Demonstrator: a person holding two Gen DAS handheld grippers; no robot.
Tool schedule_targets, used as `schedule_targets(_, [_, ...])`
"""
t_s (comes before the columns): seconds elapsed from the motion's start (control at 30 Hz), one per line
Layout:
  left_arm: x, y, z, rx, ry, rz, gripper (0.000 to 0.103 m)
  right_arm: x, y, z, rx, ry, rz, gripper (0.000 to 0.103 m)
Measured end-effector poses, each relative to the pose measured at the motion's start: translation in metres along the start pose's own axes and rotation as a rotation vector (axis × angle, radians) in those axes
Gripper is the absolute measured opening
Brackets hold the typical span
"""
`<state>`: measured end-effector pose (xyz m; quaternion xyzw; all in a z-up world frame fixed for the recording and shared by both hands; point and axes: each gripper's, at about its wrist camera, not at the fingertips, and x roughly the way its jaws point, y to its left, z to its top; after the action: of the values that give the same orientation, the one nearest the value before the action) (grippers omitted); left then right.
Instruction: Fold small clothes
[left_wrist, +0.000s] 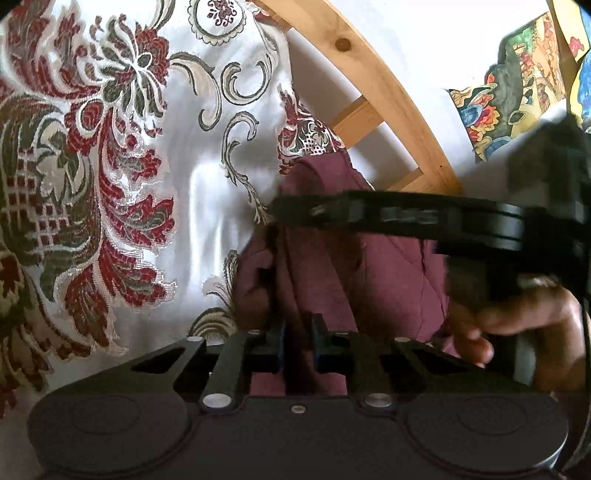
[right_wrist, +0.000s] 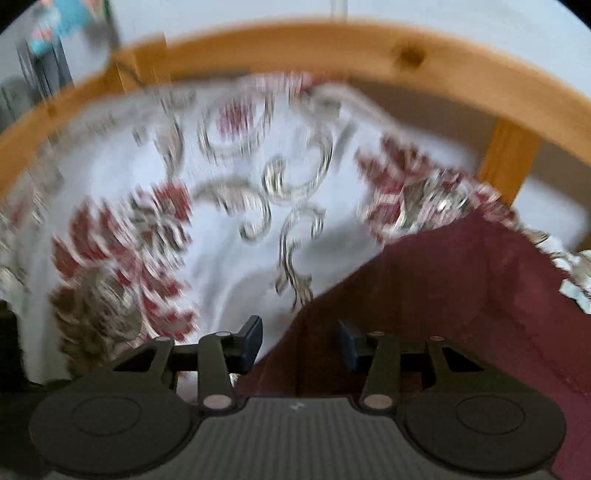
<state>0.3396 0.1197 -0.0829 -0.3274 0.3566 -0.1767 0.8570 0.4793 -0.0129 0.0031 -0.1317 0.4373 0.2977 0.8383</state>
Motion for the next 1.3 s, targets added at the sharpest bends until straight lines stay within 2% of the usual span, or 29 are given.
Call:
schedule_targets(0.03, [0.001,0.001,0.0,-0.005,0.001,-0.003,0.01,0.006,-0.001,0.001,-0.004,0.034,-0.004,0.04])
schedule_targets(0.07, [0.001,0.003,0.001,-0.015,0.002,-0.008,0.008,0.008,-0.002,-0.001,-0.009,0.047,-0.025,0.018])
schedule_targets(0.13, [-0.001,0.004,0.001,-0.035,-0.006,-0.01,0.004,0.004,-0.003,-0.001,-0.006,0.021,-0.034,0.005])
schedule_targets(0.2, [-0.005,0.004,0.002,-0.053,-0.035,0.009,0.003,-0.008,-0.009,0.0,0.026,-0.048,-0.016,0.004])
schedule_targets(0.3, [-0.026,0.003,0.007,-0.075,-0.156,0.008,0.001,-0.027,-0.014,0.01,0.051,-0.175,0.034,0.004])
schedule_targets(0.37, [-0.043,0.003,0.012,-0.08,-0.255,0.038,0.001,-0.038,-0.012,0.021,0.029,-0.277,0.046,0.004])
schedule_targets(0.43, [-0.053,0.007,0.014,-0.102,-0.324,0.053,0.001,-0.047,-0.015,0.032,0.033,-0.386,0.096,0.004])
schedule_targets(0.47, [-0.056,0.011,0.015,-0.121,-0.343,0.058,0.001,-0.047,-0.017,0.037,0.041,-0.412,0.112,0.004])
schedule_targets(0.57, [-0.055,0.018,0.016,-0.157,-0.348,0.066,0.001,-0.035,-0.022,0.051,0.04,-0.424,0.123,0.004])
schedule_targets(0.67, [-0.052,0.019,0.017,-0.138,-0.353,0.102,0.002,-0.017,-0.024,0.052,0.033,-0.406,0.073,0.004])
schedule_targets(0.73, [-0.05,0.022,0.018,-0.138,-0.337,0.149,0.004,-0.008,-0.03,0.051,0.059,-0.405,0.054,0.004])
schedule_targets(0.87, [-0.051,0.031,0.016,-0.169,-0.325,0.169,0.004,-0.003,-0.044,0.045,0.141,-0.434,0.045,0.004])
schedule_targets(0.93, [-0.053,0.028,0.015,-0.15,-0.328,0.182,0.004,-0.002,-0.051,0.043,0.176,-0.434,0.029,0.008])
schedule_targets(0.97, [-0.054,0.027,0.016,-0.144,-0.327,0.184,0.004,-0.001,-0.054,0.041,0.188,-0.431,0.031,0.022])
schedule_targets(1.0, [-0.053,0.027,0.016,-0.142,-0.321,0.186,0.012,-0.003,-0.058,0.038,0.202,-0.42,0.042,0.034])
schedule_targets(1.03, [-0.055,0.027,0.017,-0.142,-0.317,0.188,0.017,-0.008,-0.061,0.035,0.213,-0.413,0.048,0.057])
schedule_targets(1.07, [-0.052,0.025,0.019,-0.142,-0.312,0.189,0.018,-0.013,-0.064,0.029,0.221,-0.412,0.048,0.067])
schedule_targets(1.13, [-0.05,0.024,0.022,-0.142,-0.301,0.191,0.018,-0.03,-0.067,0.008,0.22,-0.408,0.053,0.07])
schedule_targets(1.2, [-0.048,0.023,0.023,-0.141,-0.286,0.192,0.024,-0.047,-0.066,-0.021,0.221,-0.39,0.028,0.084])
schedule_targets(1.3, [-0.041,0.015,0.025,-0.124,-0.262,0.193,0.035,-0.075,-0.062,-0.087,0.224,-0.36,-0.01,0.086])
